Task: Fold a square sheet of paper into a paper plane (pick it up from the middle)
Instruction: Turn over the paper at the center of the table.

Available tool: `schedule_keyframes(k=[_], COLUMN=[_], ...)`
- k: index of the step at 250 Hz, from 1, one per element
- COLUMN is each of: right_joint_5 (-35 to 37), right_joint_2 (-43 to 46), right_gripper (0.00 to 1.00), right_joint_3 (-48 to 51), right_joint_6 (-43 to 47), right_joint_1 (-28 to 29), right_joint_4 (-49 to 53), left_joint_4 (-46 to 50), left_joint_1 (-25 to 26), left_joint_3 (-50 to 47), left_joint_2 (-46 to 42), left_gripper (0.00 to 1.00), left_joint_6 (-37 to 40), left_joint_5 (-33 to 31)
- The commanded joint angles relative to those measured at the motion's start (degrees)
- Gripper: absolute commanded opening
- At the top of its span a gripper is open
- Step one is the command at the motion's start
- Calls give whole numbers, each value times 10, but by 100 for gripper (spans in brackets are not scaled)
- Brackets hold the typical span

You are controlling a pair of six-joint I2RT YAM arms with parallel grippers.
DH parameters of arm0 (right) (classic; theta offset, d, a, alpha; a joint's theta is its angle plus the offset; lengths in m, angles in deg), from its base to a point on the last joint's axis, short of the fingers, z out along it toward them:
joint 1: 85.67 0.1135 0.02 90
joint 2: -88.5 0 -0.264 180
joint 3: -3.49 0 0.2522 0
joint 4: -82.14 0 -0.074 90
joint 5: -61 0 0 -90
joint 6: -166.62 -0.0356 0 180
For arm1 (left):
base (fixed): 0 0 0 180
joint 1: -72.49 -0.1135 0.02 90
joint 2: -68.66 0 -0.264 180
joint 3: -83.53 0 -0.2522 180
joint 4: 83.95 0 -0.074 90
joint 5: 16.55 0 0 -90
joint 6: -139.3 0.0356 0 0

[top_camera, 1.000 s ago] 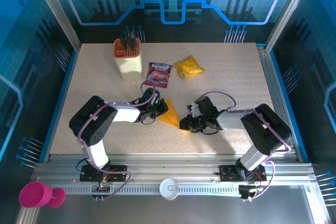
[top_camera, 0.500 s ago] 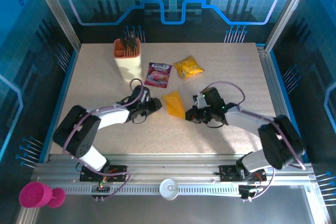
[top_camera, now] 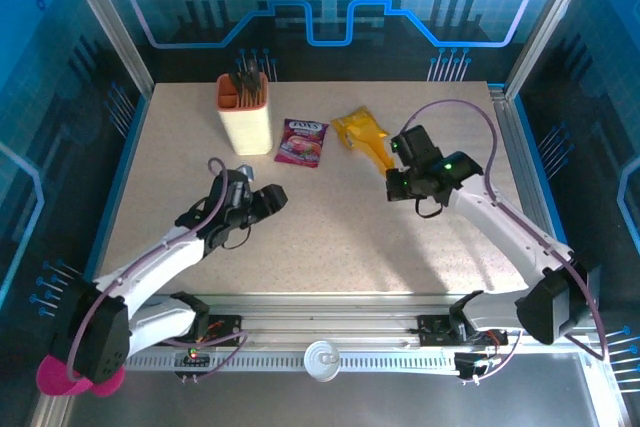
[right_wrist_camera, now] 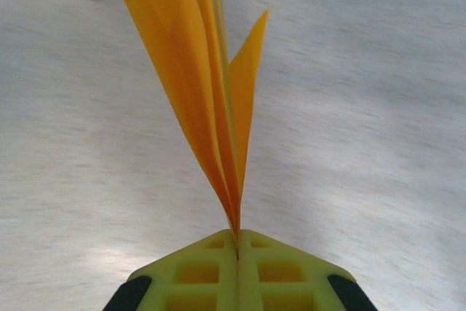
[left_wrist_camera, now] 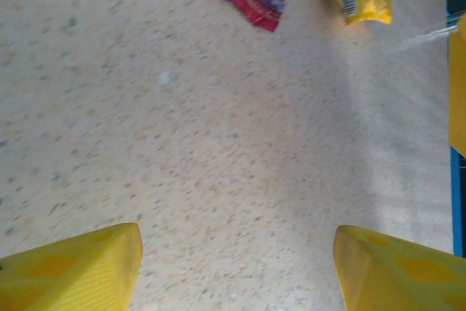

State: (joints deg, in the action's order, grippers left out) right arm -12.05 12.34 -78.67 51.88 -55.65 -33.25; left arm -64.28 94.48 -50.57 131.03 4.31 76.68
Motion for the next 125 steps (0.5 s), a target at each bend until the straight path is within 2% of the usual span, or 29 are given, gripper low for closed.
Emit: schedule_keyframes(k=[1,38,67,97,125], right_joint_5=[204,306,356,367,348], right_joint_2=[-29,-94,-174,-265,-349], right_gripper=[0,0,0,0,0], right_joint_3=[-20,-20,-21,-31,-59], right_joint_6=[1,-38,-92,-146,-178], right_joint_1=[31,81,132,194,253], right_joint_4=[127,175,211,231,237], left_joint_4=[31,40,44,44,42], left_joint_1=[-13,-23,-29,-33,-35], left_joint_3=[-26,-46,-54,-57,-60], left_joint_2=[-36,-65,-75,-78,-78], left_gripper=[72,73,73,73,73], left_joint_6=[3,-2,-8,-15,-19], left_joint_5=[2,6,9,13,16])
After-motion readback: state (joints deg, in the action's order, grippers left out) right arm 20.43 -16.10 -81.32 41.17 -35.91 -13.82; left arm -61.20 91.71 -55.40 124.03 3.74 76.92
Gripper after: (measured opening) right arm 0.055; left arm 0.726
